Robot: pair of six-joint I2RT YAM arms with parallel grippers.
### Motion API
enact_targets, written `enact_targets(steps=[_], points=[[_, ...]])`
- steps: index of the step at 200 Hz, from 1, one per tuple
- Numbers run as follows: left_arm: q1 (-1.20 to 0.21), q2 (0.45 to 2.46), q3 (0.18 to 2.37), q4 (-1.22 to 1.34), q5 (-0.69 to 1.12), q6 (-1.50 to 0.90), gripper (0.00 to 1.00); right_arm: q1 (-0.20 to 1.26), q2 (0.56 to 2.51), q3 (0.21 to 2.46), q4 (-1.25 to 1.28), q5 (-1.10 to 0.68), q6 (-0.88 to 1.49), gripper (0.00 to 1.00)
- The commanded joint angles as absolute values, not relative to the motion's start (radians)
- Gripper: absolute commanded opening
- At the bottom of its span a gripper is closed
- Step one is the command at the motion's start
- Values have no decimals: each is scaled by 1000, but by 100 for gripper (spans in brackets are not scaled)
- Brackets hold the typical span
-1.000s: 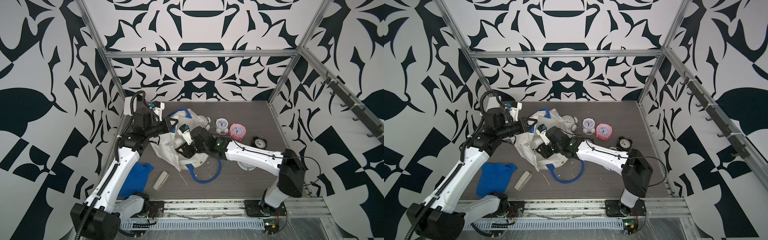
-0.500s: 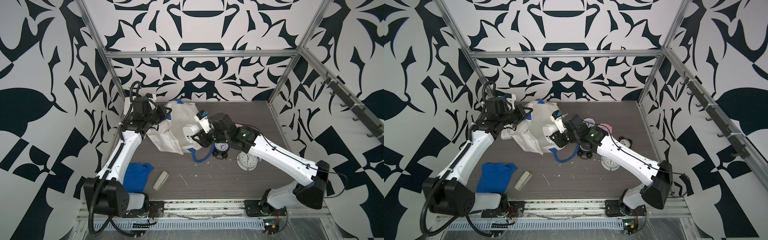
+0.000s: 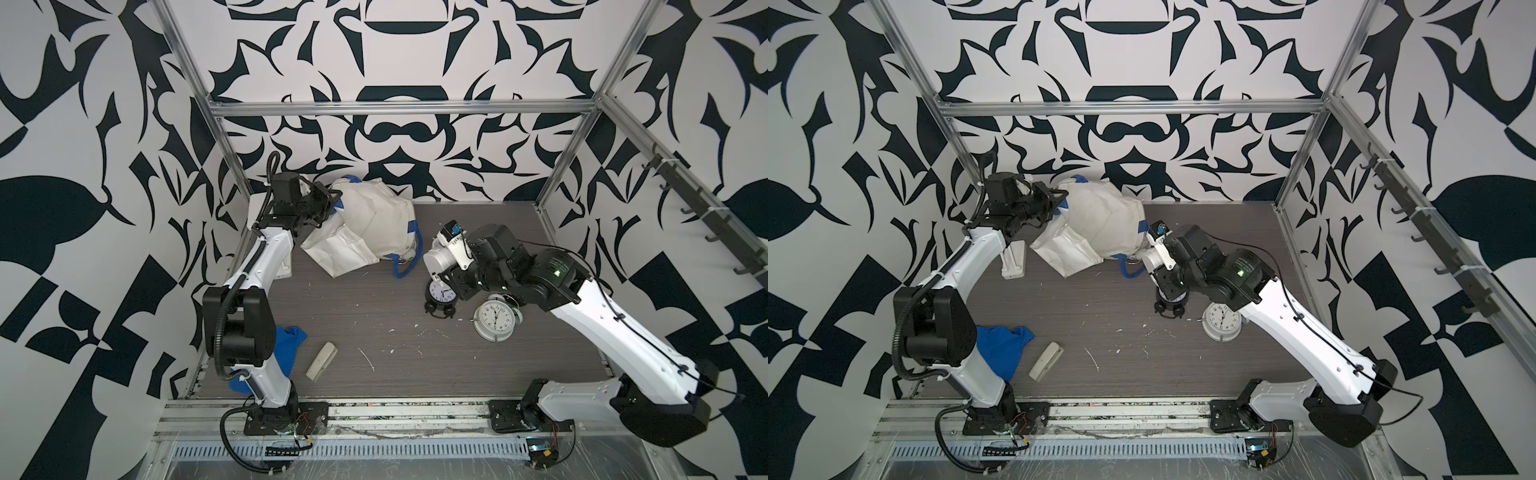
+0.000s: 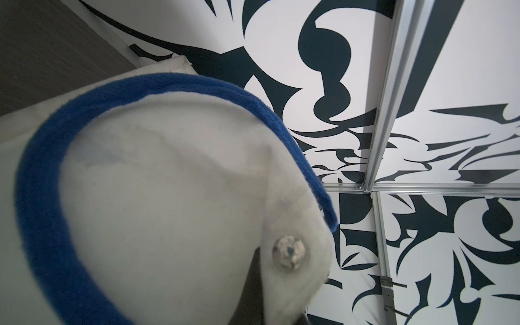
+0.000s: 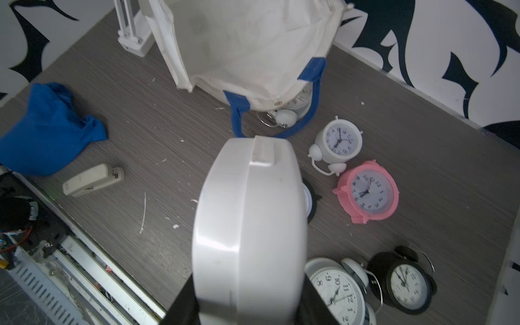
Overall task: Take the alarm clock out of the canvas bag
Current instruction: Place the canvas bag at the center of the board.
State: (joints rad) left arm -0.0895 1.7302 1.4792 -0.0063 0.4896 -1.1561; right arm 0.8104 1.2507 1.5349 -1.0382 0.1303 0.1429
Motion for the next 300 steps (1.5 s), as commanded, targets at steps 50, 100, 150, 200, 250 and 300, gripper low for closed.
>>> enact_targets(steps=[50, 100, 150, 200, 250, 300], points=[[-43, 1723, 1463, 58, 434, -1287, 19, 809, 1231, 1363, -1115, 244, 178, 36], [-9, 1716, 1502, -154, 374, -1176, 50, 810, 1268, 1275, -1063, 220, 202, 36], [15, 1735, 1610, -382, 301, -1024, 67, 838, 1346, 1224, -997, 264, 244, 35], [24, 1748, 1726, -544, 215, -882, 76, 934, 1496, 1266, -1051, 419, 333, 35], [25, 1730, 1764, -559, 227, -831, 77, 1023, 1632, 1350, -1085, 474, 408, 35], [39, 1627, 1788, -602, 266, -771, 78, 1097, 1786, 1506, -1110, 499, 439, 35]])
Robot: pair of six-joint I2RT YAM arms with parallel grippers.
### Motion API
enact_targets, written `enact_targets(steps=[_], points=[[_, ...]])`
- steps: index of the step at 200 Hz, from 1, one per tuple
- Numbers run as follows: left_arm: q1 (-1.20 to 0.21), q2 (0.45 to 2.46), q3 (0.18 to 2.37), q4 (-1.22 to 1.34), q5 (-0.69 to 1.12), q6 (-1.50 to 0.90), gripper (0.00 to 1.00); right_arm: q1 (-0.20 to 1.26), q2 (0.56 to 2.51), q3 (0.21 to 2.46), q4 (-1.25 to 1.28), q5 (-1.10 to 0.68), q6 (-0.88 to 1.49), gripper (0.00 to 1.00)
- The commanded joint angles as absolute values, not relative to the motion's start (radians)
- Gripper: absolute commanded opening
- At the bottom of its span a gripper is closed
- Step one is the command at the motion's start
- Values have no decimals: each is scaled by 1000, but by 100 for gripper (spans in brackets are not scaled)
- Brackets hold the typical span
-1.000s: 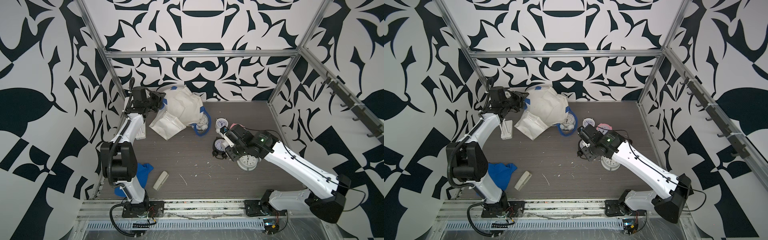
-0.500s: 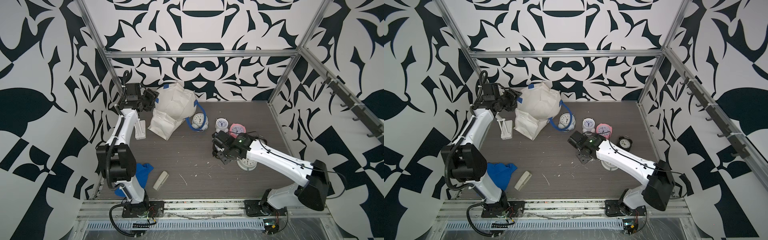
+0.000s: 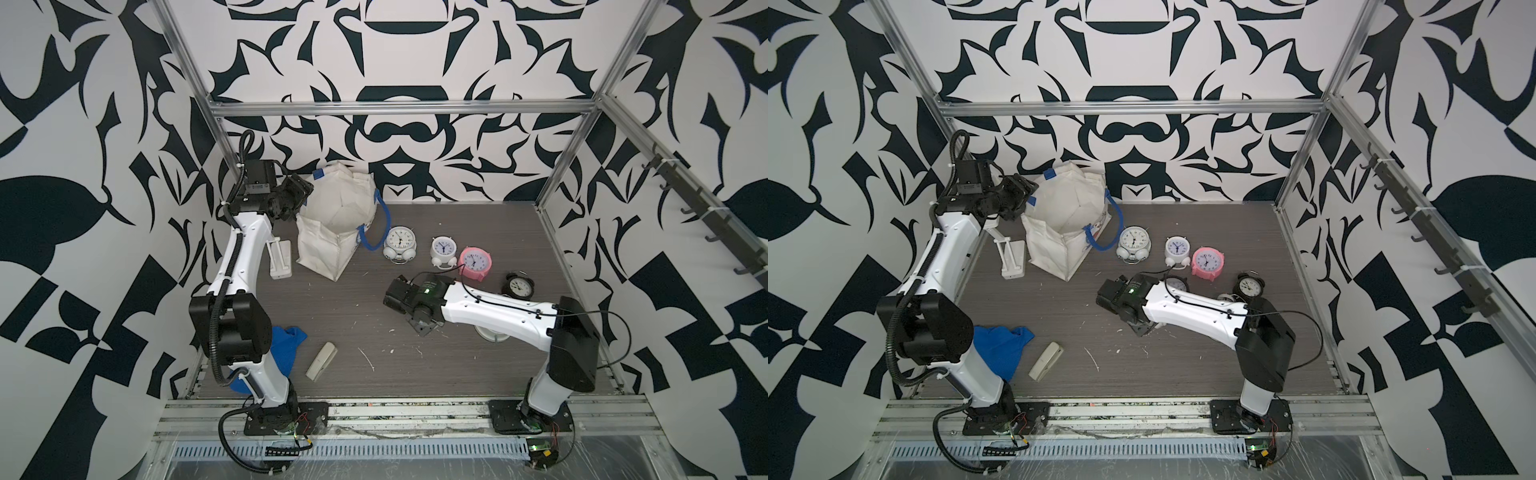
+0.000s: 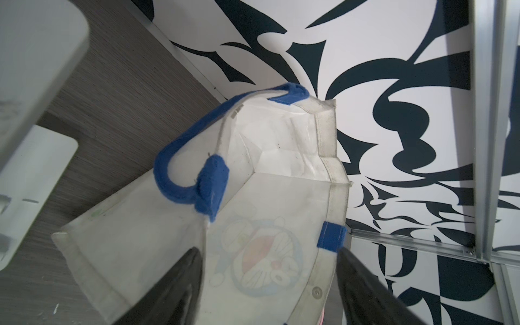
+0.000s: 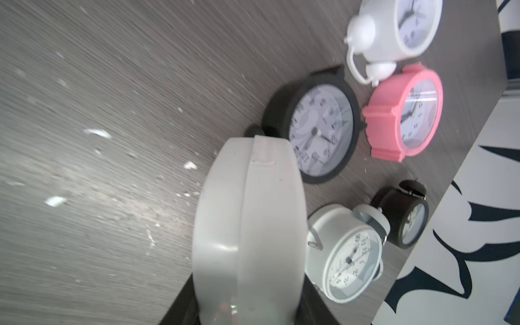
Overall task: Take the alarm clock out of the canvas bag
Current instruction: Place the canvas bag at the center of the board, then place the alarm at the center of the board.
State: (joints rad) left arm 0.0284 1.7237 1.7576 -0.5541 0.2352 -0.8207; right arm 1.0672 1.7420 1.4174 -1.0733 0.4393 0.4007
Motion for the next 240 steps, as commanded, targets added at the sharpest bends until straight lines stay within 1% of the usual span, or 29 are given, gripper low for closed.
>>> enact_targets(steps=[1, 44, 112, 171, 202, 240], points=[[39, 1623, 1787, -603, 265, -770, 78, 1098, 1791, 1509, -1110, 500, 439, 35], [70, 1441, 1687, -602, 302, -750, 79, 1121, 1909, 1629, -1130, 566, 421, 35], [138, 1145, 1529, -671, 315, -695, 81, 1121, 2006, 1684, -1081, 618, 370, 37], [143, 1022, 1463, -721, 340, -667, 82, 1110, 2076, 1690, -1070, 659, 338, 39], [143, 992, 1452, -729, 360, -669, 81, 1101, 2101, 1685, -1049, 666, 323, 44], [143, 968, 1447, -739, 366, -669, 80, 1085, 2124, 1678, -1012, 667, 303, 55]])
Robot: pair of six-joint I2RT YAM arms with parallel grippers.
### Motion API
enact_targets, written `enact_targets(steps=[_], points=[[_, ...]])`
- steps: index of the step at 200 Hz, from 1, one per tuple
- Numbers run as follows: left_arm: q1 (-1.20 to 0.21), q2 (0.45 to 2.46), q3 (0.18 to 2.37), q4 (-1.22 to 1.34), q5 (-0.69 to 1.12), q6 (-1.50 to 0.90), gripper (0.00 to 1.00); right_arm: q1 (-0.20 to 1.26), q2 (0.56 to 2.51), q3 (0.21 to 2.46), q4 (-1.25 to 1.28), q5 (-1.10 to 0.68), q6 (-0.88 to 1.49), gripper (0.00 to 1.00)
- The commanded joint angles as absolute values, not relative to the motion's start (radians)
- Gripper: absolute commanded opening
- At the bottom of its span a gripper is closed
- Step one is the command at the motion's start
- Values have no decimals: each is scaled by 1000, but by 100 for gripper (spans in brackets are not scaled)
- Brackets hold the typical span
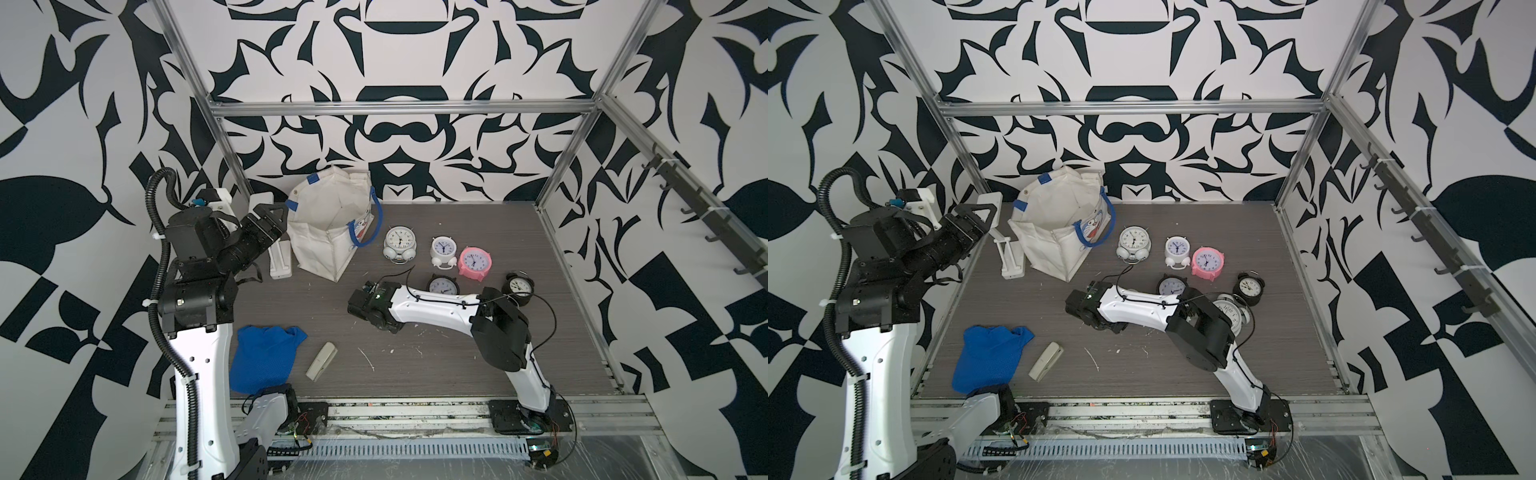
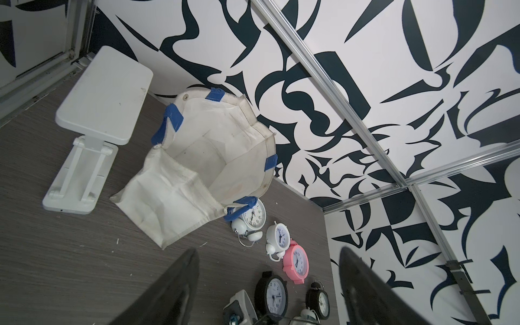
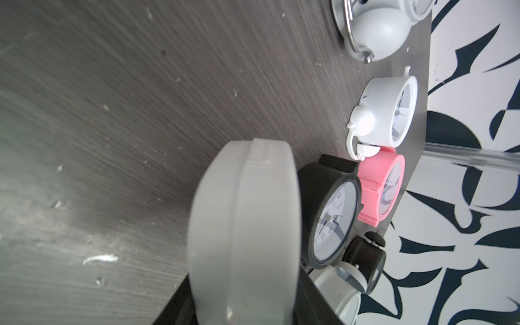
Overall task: Take the alarm clock out of the canvas bag
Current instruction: Place the alarm at the center of the board.
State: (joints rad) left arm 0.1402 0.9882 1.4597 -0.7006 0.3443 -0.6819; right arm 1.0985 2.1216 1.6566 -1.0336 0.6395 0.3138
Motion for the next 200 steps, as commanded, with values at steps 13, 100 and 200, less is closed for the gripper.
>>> enact_targets(steps=[13, 100, 200], points=[[143, 964, 1442, -740, 371, -670, 80, 1078, 2131, 1679, -1002, 668, 296, 58], [144, 941, 1364, -710, 411, -695, 77, 1042, 2155, 1704, -958, 656, 253, 70], [142, 755, 997, -531, 138, -506, 83, 1040, 1735, 1533, -771, 516, 181, 79]])
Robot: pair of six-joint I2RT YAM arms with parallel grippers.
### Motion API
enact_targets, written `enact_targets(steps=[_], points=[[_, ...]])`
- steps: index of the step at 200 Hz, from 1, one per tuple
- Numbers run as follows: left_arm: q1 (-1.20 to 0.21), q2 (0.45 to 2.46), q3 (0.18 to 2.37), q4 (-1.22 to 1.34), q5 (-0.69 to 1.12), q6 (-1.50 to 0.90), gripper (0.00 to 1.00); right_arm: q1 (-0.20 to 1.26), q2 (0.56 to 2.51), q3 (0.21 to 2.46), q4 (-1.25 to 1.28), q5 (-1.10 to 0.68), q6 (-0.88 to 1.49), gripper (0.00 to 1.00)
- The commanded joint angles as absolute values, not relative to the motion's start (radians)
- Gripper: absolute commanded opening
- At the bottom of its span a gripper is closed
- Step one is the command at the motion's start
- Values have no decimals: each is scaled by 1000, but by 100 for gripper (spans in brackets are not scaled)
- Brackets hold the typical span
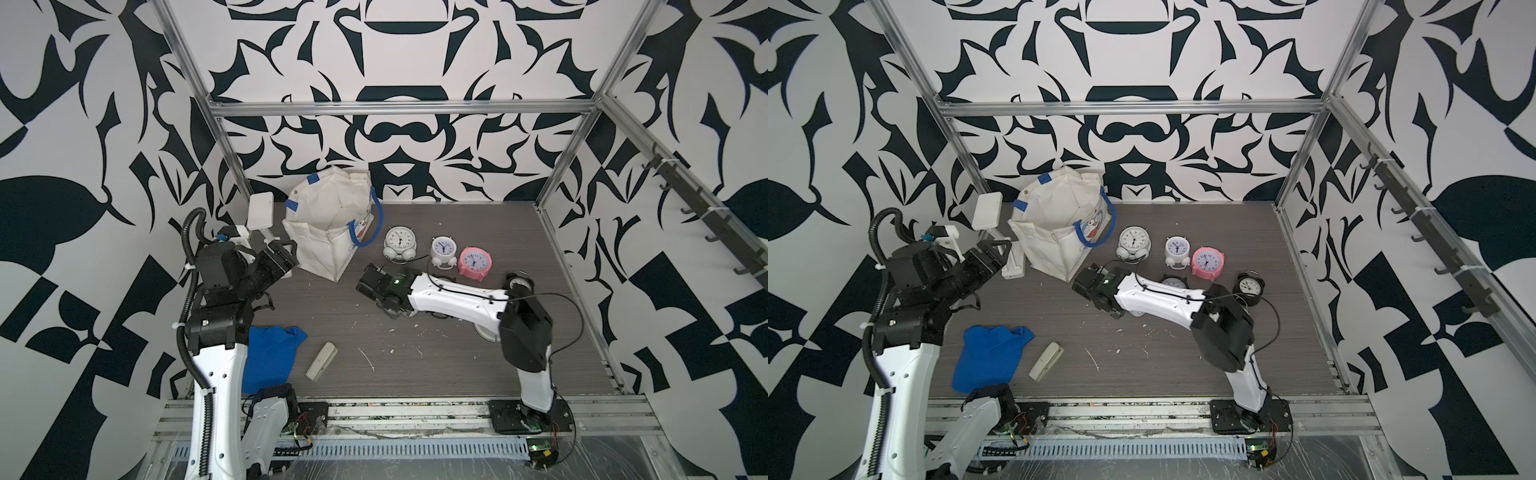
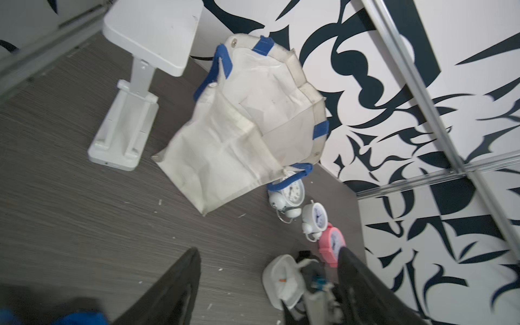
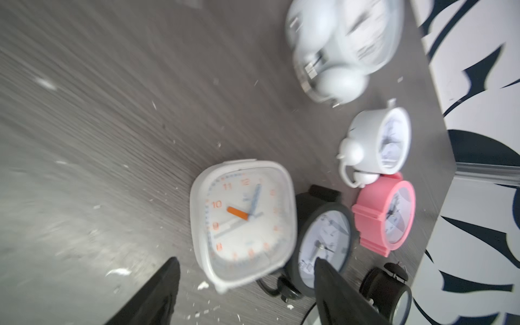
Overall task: Take the alarm clock out of the canvas bag
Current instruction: Place the alarm at the center of the board.
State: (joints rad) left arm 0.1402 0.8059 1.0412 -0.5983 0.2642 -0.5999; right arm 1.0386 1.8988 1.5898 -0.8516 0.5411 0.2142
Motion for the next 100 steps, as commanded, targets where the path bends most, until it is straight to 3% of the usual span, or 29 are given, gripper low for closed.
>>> enact_targets(steps=[1, 42, 76, 100], points=[[142, 753, 995, -530, 130, -505, 83, 1040, 1727, 1527, -765, 513, 180, 79], [135, 656, 804, -421, -92, -508, 84, 1003, 1383, 1228, -467, 461, 129, 87], [119, 579, 557, -215, -259, -512, 84, 815, 1138, 978, -324, 398, 174, 90], [117, 533, 353, 28, -328, -458, 83, 694, 935, 766, -180, 465, 169, 99]])
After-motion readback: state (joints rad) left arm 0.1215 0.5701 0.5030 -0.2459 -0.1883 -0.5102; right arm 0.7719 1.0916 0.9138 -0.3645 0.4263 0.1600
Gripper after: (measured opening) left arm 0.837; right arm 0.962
